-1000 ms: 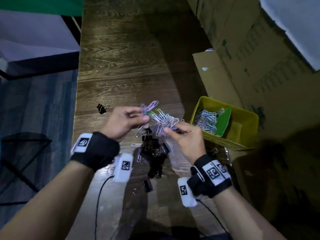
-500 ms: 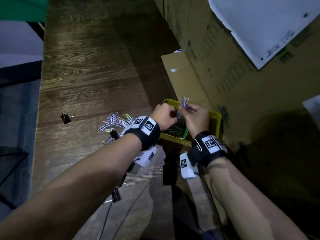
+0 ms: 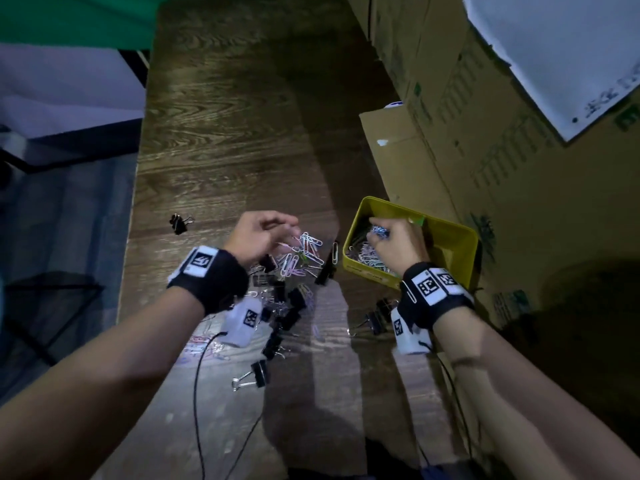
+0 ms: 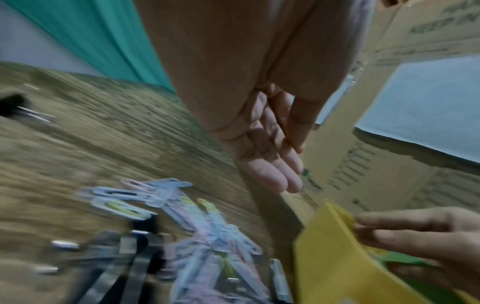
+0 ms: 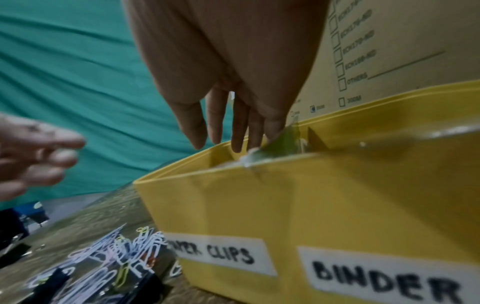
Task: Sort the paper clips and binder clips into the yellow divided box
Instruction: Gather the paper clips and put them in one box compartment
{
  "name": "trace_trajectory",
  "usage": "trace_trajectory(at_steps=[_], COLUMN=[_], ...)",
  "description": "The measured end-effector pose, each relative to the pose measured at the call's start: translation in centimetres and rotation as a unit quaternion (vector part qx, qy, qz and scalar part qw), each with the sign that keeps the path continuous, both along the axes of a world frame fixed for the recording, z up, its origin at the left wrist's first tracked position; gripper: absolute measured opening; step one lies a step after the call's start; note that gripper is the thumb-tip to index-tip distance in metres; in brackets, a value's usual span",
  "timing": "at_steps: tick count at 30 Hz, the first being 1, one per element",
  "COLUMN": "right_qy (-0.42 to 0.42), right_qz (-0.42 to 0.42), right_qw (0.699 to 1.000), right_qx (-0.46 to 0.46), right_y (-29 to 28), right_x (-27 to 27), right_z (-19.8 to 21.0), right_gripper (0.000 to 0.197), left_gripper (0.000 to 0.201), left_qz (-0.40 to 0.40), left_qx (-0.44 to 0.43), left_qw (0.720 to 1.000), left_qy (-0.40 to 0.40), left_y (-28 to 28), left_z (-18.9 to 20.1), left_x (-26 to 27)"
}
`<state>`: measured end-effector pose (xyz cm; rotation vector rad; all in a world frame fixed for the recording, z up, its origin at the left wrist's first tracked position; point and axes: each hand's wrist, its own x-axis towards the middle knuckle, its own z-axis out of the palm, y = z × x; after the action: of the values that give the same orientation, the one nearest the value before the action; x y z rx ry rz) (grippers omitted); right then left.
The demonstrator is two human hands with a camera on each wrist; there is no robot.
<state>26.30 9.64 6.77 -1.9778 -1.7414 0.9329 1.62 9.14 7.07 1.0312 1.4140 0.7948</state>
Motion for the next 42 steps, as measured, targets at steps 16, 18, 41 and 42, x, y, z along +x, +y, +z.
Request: trace_trajectory(at_steps=[16, 18, 41, 42], right_qy=[-0.022, -0.097, -0.235, -0.236], right_qz=[0.423, 0.407, 0.424, 0.424], right_qw=[0.906, 0.907, 0.873, 0.873], right_qx=[0.024, -0.034, -0.050, -0.042], right_y=[-14.7, -15.8, -16.3, -16.3], right_x=[-20.9, -23.0, -26.9, -26.9], right_z=[-4.3, -5.0, -5.1, -4.9], right_gripper=[0.033, 0.051, 0.029, 0.030], left_gripper=[0.056, 0.056, 0.035, 0.035], left_qz=[-0.343, -0.339, -0.288, -0.297], left_qx=[0.072, 0.090, 0.056, 0.058], left_qw=[0.800, 0.799, 0.842, 0.835], left_qy=[0.486, 0.488, 0.452, 0.460], left_y=[-17.6, -19.1, -18.1, -17.9], left_z=[-10.1, -9.4, -9.2, -8.9], left_x=[-17.7, -18.1, -16.5, -16.5])
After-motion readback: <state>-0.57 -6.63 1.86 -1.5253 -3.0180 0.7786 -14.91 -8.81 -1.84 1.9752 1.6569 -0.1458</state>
